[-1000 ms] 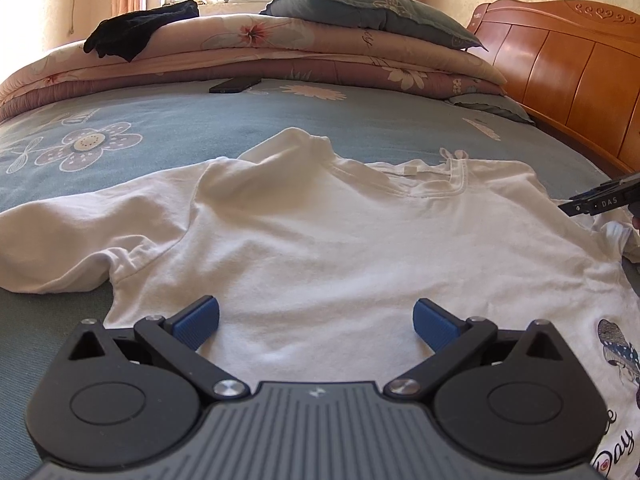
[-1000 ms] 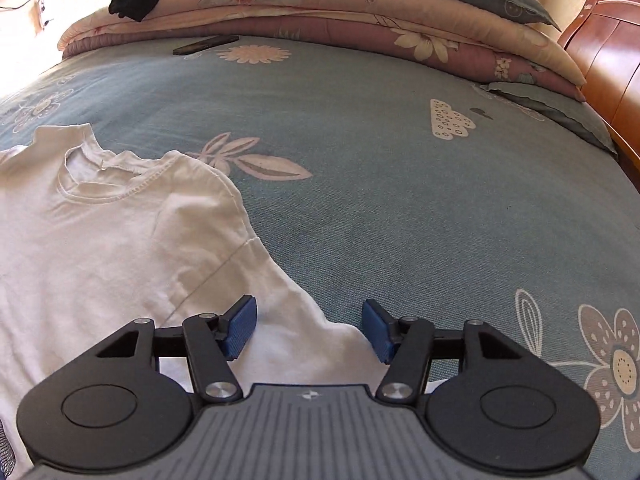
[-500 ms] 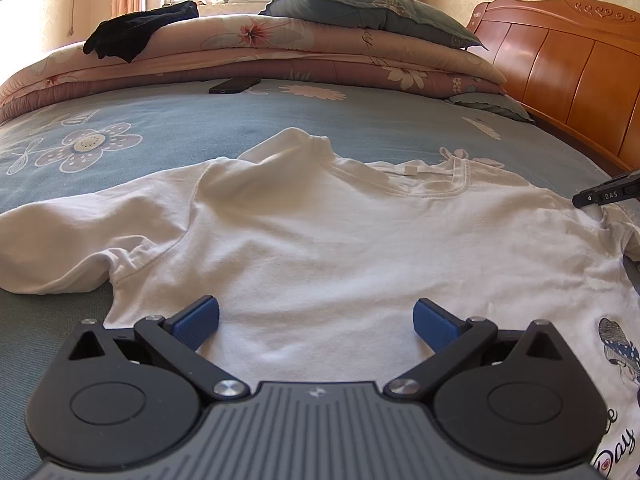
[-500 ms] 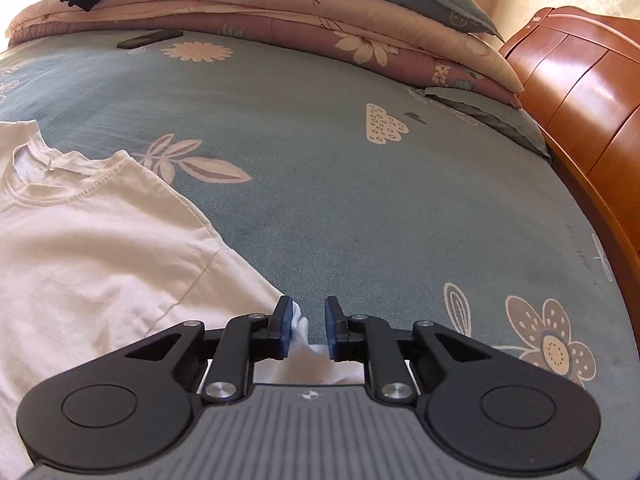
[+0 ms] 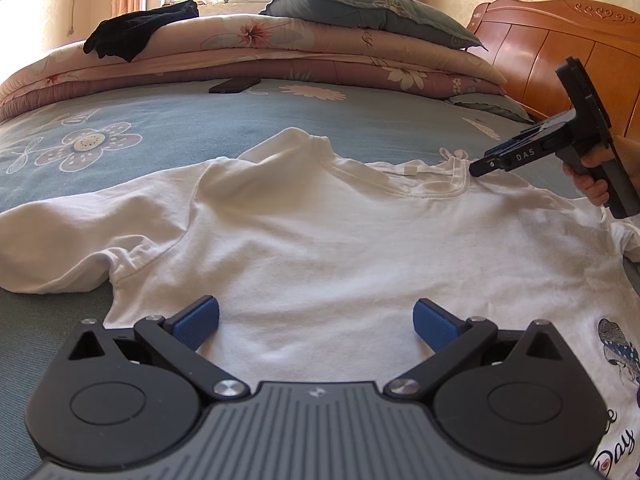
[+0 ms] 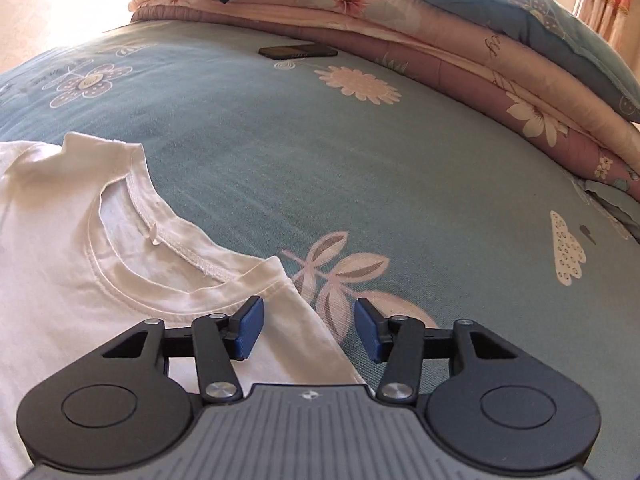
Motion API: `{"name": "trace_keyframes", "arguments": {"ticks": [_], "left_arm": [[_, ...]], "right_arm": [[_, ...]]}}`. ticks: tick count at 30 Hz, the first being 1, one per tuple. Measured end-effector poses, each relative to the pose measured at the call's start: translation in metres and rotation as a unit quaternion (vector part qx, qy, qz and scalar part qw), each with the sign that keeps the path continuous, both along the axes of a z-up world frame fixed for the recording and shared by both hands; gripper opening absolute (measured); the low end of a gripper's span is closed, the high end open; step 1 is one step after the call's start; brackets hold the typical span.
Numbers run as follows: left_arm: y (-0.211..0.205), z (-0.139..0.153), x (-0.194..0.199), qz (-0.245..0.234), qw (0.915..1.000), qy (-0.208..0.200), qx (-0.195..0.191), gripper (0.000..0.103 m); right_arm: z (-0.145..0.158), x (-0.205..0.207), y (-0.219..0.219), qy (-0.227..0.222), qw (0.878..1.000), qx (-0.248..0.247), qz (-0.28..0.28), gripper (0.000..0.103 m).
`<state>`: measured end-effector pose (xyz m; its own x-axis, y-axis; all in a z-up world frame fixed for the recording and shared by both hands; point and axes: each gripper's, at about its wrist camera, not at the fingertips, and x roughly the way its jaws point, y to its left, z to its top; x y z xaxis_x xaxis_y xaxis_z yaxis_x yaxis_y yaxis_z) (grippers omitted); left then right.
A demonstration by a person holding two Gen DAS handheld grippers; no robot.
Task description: Fold clothes
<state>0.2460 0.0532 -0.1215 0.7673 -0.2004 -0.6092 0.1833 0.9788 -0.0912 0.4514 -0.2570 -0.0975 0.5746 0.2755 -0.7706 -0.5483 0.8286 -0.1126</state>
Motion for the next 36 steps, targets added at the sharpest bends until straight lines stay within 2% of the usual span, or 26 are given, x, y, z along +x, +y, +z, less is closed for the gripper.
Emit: {"name": "trace_keyframes", "arguments": {"ticks": [1,2,4,10,12,13,14,16,18,20,26,29,32,36], "left_arm": [[0.000,0.000,0.000,0.000,1.0000,0.000,0.000,0.102],[0.000,0.000,0.000,0.000,1.0000,0.000,0.000,0.102],[0.000,0.000,0.000,0.000,1.0000,0.000,0.000,0.102],[-0.001,0.000,0.000,-0.001,1.0000,0.000,0.002,0.102],[-0.001,0.000,0.000,-0.001,1.0000,0.000,0.000,0.102],[-0.001,0.000,0.000,-0.001,1.0000,0.000,0.000,0.102],[-0.001,0.000,0.000,-0.001,1.0000,0.000,0.001,0.102],[-0.002,0.000,0.000,0.000,1.0000,0.000,0.001,0.102],[-0.002,0.000,0.000,0.000,1.0000,0.000,0.002,0.102],[-0.001,0.000,-0.001,0.000,1.0000,0.000,0.001,0.102],[-0.002,0.000,0.000,0.000,1.0000,0.000,0.001,0.102],[-0.003,0.000,0.000,0.000,1.0000,0.000,0.003,0.102],[-0.003,0.000,0.000,0.000,1.0000,0.000,0.003,0.102],[0.000,0.000,0.000,-0.001,1.0000,-0.001,-0.008,0.102]], "right_arm": [[0.000,-0.001,0.000,0.001,1.000,0.015,0.006,0.023],[0.001,-0.003,0.001,-0.007,1.000,0.020,0.012,0.004],[0.002,-0.004,0.006,-0.033,0.999,0.009,0.003,0.003],[-0.005,0.004,0.008,-0.035,0.999,0.020,-0.033,0.004],[0.004,0.004,0.007,-0.042,0.997,0.026,-0.065,0.014],[0.013,0.004,0.009,-0.051,0.995,0.035,-0.075,0.014],[0.021,0.002,0.013,-0.053,0.995,0.046,-0.068,0.018],[0.037,-0.001,0.034,-0.053,0.996,0.064,-0.023,0.027],[0.048,-0.006,0.066,-0.063,0.996,0.058,0.030,0.040],[0.053,-0.010,0.099,-0.073,0.993,0.048,0.078,0.047],[0.053,-0.018,0.191,-0.070,0.979,0.038,0.188,0.049],[0.054,-0.019,0.226,-0.067,0.972,0.038,0.223,0.054],[0.047,-0.009,0.256,-0.047,0.969,0.025,0.241,0.055],[0.026,0.010,0.275,0.001,0.973,-0.011,0.231,0.055]]}}
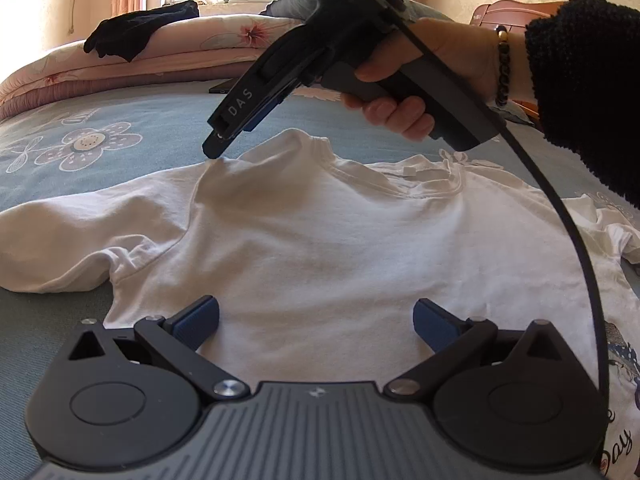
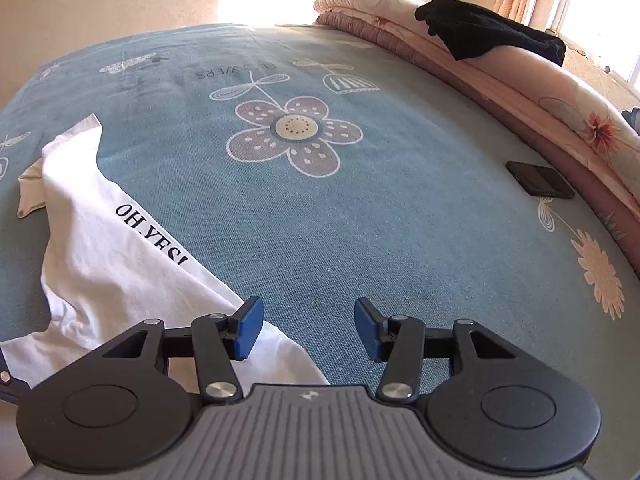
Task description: Fold clothes
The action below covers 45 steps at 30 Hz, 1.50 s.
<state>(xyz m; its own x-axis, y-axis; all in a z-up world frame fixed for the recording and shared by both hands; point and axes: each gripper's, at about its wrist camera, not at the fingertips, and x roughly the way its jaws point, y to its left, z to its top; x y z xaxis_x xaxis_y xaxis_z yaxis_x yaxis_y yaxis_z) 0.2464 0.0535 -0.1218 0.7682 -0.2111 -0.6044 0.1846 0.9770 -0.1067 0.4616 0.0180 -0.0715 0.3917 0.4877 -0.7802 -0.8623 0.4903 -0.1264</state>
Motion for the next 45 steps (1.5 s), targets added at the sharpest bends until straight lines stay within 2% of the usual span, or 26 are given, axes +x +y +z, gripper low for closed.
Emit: {"name": "trace_keyframes", "arguments": {"ticks": [10,11,13,14,15,18,20,21,23,26,30,33,35,38,41,43,44,45], "left_arm": [[-0.001,0.000,-0.001,0.000,1.0000,0.000,0.004,0.102],[-0.002,0.000,-0.001,0.000,1.0000,0.001,0.006,0.102],[-0.002,0.000,0.000,0.000,1.0000,0.001,0.007,0.102],[-0.002,0.000,0.000,0.000,1.0000,0.001,0.007,0.102],[-0.002,0.000,0.000,0.000,1.0000,0.001,0.006,0.102],[-0.002,0.000,-0.001,0.000,1.0000,0.001,0.006,0.102],[-0.002,0.000,-0.001,0.000,1.0000,0.001,0.007,0.102],[-0.002,0.000,-0.001,0.000,1.0000,0.001,0.006,0.102],[-0.002,0.000,-0.001,0.000,1.0000,0.001,0.006,0.102],[-0.002,0.000,-0.001,0.000,1.0000,0.001,0.006,0.102],[-0.002,0.000,-0.001,0.000,1.0000,0.001,0.004,0.102],[-0.002,0.001,-0.001,0.000,1.0000,0.001,0.005,0.102],[-0.002,0.001,0.000,0.000,1.0000,0.001,0.007,0.102],[-0.004,0.001,0.000,0.000,0.9999,0.001,0.011,0.102],[-0.006,0.000,0.000,0.000,0.9998,0.002,0.018,0.102],[-0.007,0.000,0.000,0.000,0.9998,0.002,0.019,0.102],[-0.006,0.000,0.000,0.000,0.9998,0.002,0.018,0.102],[-0.006,0.000,0.000,0.000,0.9999,0.002,0.017,0.102]], "right_arm": [[-0.007,-0.011,-0.021,0.067,0.998,0.009,0.009,0.055],[-0.009,-0.013,-0.021,0.064,0.998,0.006,0.012,0.051],[-0.010,-0.018,-0.019,0.060,0.998,0.006,0.018,0.038],[-0.009,-0.022,-0.016,0.055,0.998,0.008,0.025,0.018],[-0.008,-0.026,-0.012,0.042,0.999,0.006,0.031,0.005],[-0.003,-0.027,-0.004,-0.003,1.000,0.021,0.015,0.004],[0.003,-0.014,-0.003,0.009,0.998,0.063,-0.015,0.004],[0.003,-0.010,-0.001,0.009,0.997,0.069,-0.022,0.004],[-0.005,-0.006,0.007,0.015,0.998,0.050,-0.027,0.005],[-0.010,-0.008,0.016,-0.004,0.999,0.023,-0.034,0.018],[0.010,-0.012,0.011,-0.016,0.997,0.050,-0.055,0.027],[0.023,-0.021,0.006,-0.018,0.997,0.034,-0.065,0.027],[0.029,-0.026,-0.004,0.009,0.997,0.030,-0.067,0.027],[0.019,-0.027,-0.015,0.069,0.993,0.008,-0.093,0.027],[-0.003,-0.026,-0.012,0.063,0.991,-0.012,-0.116,0.027],[-0.014,-0.019,-0.003,0.052,0.990,0.005,-0.134,0.027],[-0.017,-0.015,0.002,0.031,0.990,0.021,-0.137,0.029],[-0.020,-0.009,0.008,0.017,0.989,0.032,-0.141,0.037]]}}
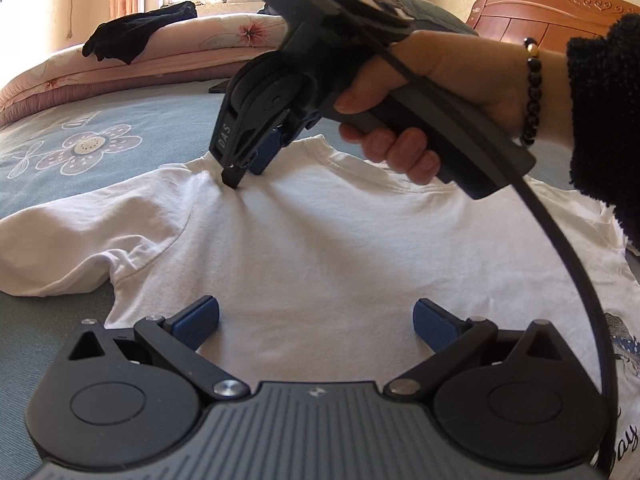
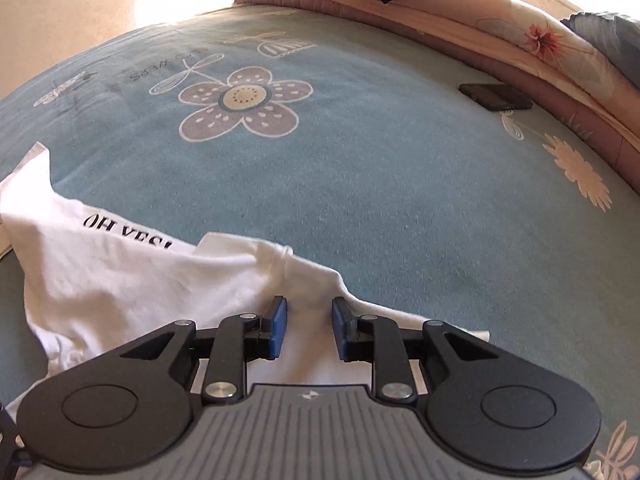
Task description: Fold clothes
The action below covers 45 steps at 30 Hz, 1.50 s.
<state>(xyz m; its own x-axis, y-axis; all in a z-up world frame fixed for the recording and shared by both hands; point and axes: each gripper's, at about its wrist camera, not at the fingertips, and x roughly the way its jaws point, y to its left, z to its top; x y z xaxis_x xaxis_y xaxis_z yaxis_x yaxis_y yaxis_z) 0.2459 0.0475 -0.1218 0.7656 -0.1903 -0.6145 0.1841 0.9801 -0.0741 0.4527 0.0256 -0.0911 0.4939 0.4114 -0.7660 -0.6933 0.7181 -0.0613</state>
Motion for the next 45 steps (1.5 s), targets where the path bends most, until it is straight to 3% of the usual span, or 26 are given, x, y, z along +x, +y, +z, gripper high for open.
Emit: {"name": "trace_keyframes", "arguments": {"ticks": [4,7,8,10,13,16,20,22,23,24,26,27,31,33,36,40,43,45], "left_arm": [[0.004,0.001,-0.001,0.000,0.9999,-0.001,-0.012,0.102],[0.012,0.005,-0.003,0.003,0.9993,-0.003,-0.037,0.102],[0.016,0.007,-0.003,0.007,0.9989,-0.003,-0.047,0.102],[0.028,0.012,-0.003,0.024,0.9971,-0.013,-0.071,0.102],[0.048,0.013,0.003,0.052,0.9926,-0.015,-0.108,0.102],[0.061,0.007,0.010,0.068,0.9874,-0.002,-0.143,0.102],[0.048,0.005,0.007,0.057,0.9934,-0.012,-0.098,0.102],[0.041,0.005,0.007,0.054,0.9958,-0.012,-0.073,0.102],[0.041,0.005,0.007,0.053,0.9960,-0.012,-0.071,0.102],[0.042,0.005,0.007,0.053,0.9957,-0.012,-0.074,0.102],[0.044,0.005,0.007,0.053,0.9953,-0.012,-0.080,0.102],[0.044,0.005,0.007,0.053,0.9952,-0.012,-0.081,0.102],[0.043,0.005,0.006,0.053,0.9954,-0.012,-0.078,0.102],[0.042,0.005,0.006,0.053,0.9957,-0.011,-0.075,0.102],[0.039,0.005,0.007,0.053,0.9965,-0.010,-0.064,0.102],[0.037,0.005,0.007,0.052,0.9971,-0.009,-0.055,0.102],[0.036,0.005,0.007,0.051,0.9975,-0.008,-0.048,0.102],[0.034,0.005,0.007,0.051,0.9978,-0.007,-0.043,0.102]], "right_arm": [[0.012,0.016,0.002,0.009,0.999,0.025,-0.022,0.042],[0.038,0.004,-0.026,-0.023,0.999,0.043,-0.006,0.047],[0.042,0.003,-0.037,-0.031,0.999,0.039,-0.012,0.054],[0.045,0.004,-0.062,-0.039,0.998,0.024,-0.030,0.057],[0.034,0.013,-0.098,-0.018,0.998,0.019,-0.059,0.057],[0.016,0.021,-0.121,0.005,0.996,0.048,-0.075,0.059],[-0.011,0.031,-0.126,0.018,0.996,0.061,-0.060,0.060],[-0.015,0.029,-0.126,0.014,0.996,0.077,-0.052,0.052],[-0.014,0.027,-0.124,0.018,0.995,0.086,-0.042,0.025],[-0.012,0.023,-0.120,0.004,0.996,0.076,-0.035,0.008],[-0.012,0.017,-0.110,-0.048,0.997,0.030,-0.051,0.002],[-0.013,0.022,-0.110,-0.049,0.996,0.024,-0.075,0.003],[-0.002,0.025,-0.116,-0.041,0.990,0.061,-0.121,0.011],[0.012,0.013,-0.111,-0.046,0.990,0.090,-0.100,0.013],[0.030,-0.005,-0.082,-0.004,0.994,0.112,-0.015,0.013],[0.035,-0.030,-0.023,0.024,0.994,0.070,0.085,0.013],[0.029,-0.036,0.009,0.045,0.992,0.044,0.109,0.013],[0.018,-0.037,0.030,0.053,0.993,0.000,0.109,0.013]]}}
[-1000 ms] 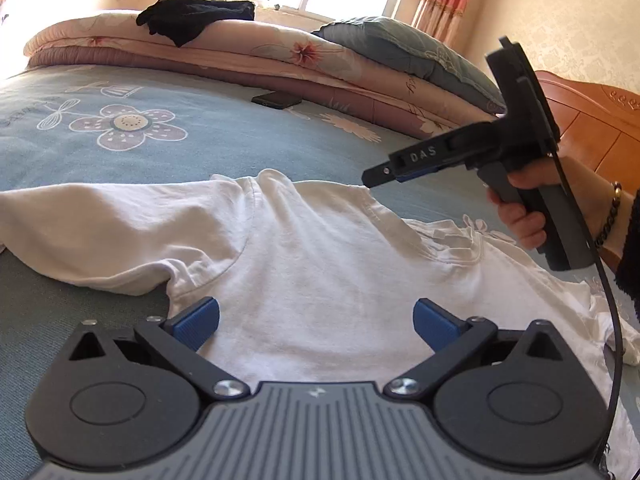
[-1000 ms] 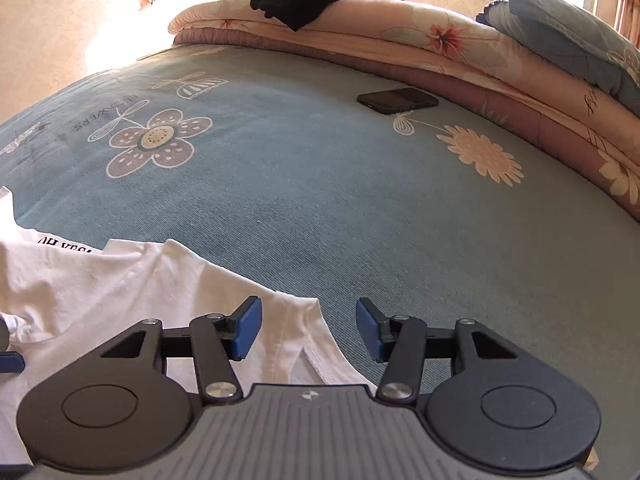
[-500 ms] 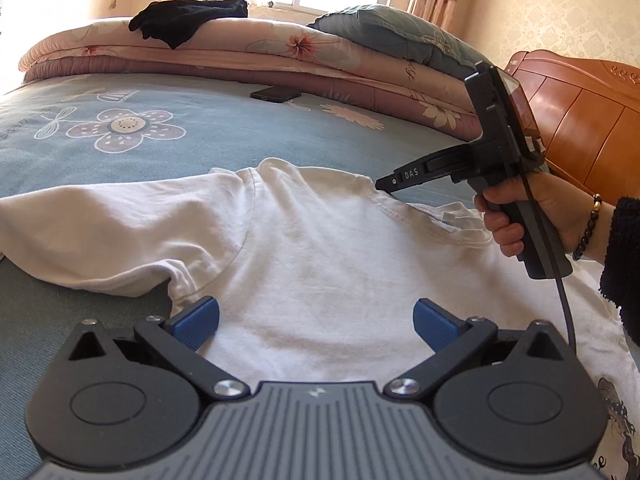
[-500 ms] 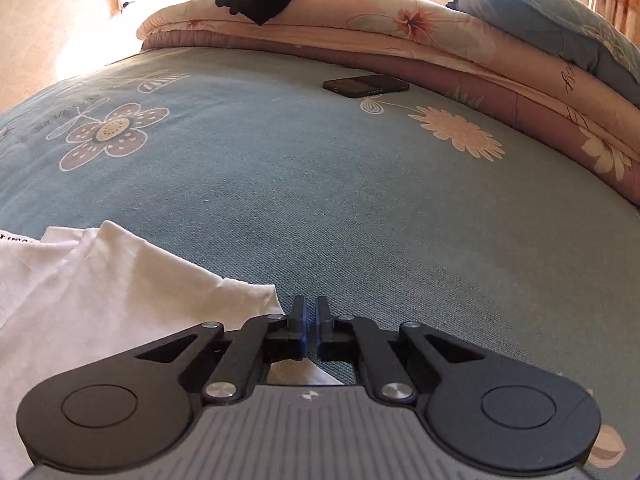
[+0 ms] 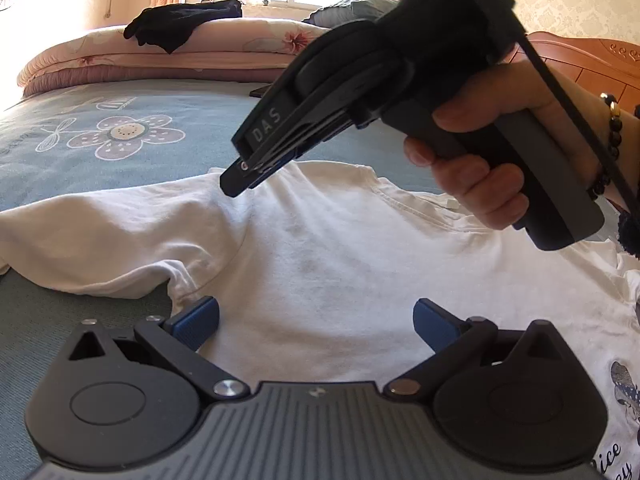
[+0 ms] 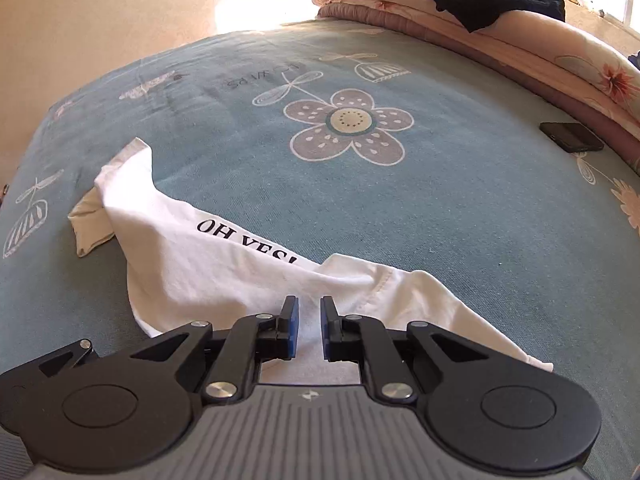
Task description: Fold clothes
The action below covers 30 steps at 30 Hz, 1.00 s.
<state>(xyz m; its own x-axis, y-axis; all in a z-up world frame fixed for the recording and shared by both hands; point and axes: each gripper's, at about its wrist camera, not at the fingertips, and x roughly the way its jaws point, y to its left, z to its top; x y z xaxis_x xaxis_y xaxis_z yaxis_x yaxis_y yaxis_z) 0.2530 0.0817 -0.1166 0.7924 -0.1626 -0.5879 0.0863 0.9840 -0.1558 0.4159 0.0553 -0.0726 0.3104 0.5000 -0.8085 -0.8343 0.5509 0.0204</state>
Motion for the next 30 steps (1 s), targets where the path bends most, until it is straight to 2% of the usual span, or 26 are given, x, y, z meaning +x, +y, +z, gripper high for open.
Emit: {"name": "trace_keyframes", "arguments": {"ticks": [1,6,10,16,18,22,23,24,25,27,30], "left_arm": [[-0.001,0.000,0.000,0.000,1.0000,0.001,0.002,0.102],[-0.002,0.000,-0.001,0.000,1.0000,0.001,0.006,0.102],[-0.001,0.000,-0.002,0.000,1.0000,0.000,0.002,0.102],[-0.001,0.001,-0.002,0.000,1.0000,0.001,0.002,0.102],[-0.001,0.001,-0.002,0.000,1.0000,0.001,0.004,0.102],[-0.004,0.001,-0.002,0.000,0.9999,0.003,0.012,0.102],[-0.005,0.001,-0.002,0.000,0.9999,0.004,0.014,0.102],[-0.005,0.001,-0.001,0.000,0.9999,0.004,0.016,0.102],[-0.006,0.001,0.000,0.000,0.9998,0.005,0.018,0.102],[-0.007,0.000,0.001,0.000,0.9997,0.006,0.023,0.102],[-0.010,-0.001,0.002,0.000,0.9994,0.008,0.035,0.102]], "right_arm": [[-0.005,0.000,0.009,0.002,1.000,-0.012,0.002,0.013],[-0.008,-0.003,0.042,-0.006,1.000,-0.008,0.023,0.017],[0.008,-0.001,0.033,-0.008,1.000,-0.005,0.025,0.017],[0.063,-0.013,-0.051,-0.058,0.996,-0.022,-0.059,0.027],[0.082,-0.022,-0.087,-0.071,0.991,-0.033,-0.106,0.040],[0.118,-0.057,-0.156,-0.099,0.975,-0.046,-0.191,0.050],[0.125,-0.069,-0.173,-0.104,0.971,-0.044,-0.212,0.058],[0.130,-0.082,-0.188,-0.110,0.966,-0.040,-0.230,0.065],[0.134,-0.095,-0.203,-0.113,0.962,-0.036,-0.248,0.067],[0.134,-0.125,-0.235,-0.116,0.952,-0.031,-0.282,0.069],[0.120,-0.156,-0.274,-0.117,0.939,-0.021,-0.321,0.074]]}}
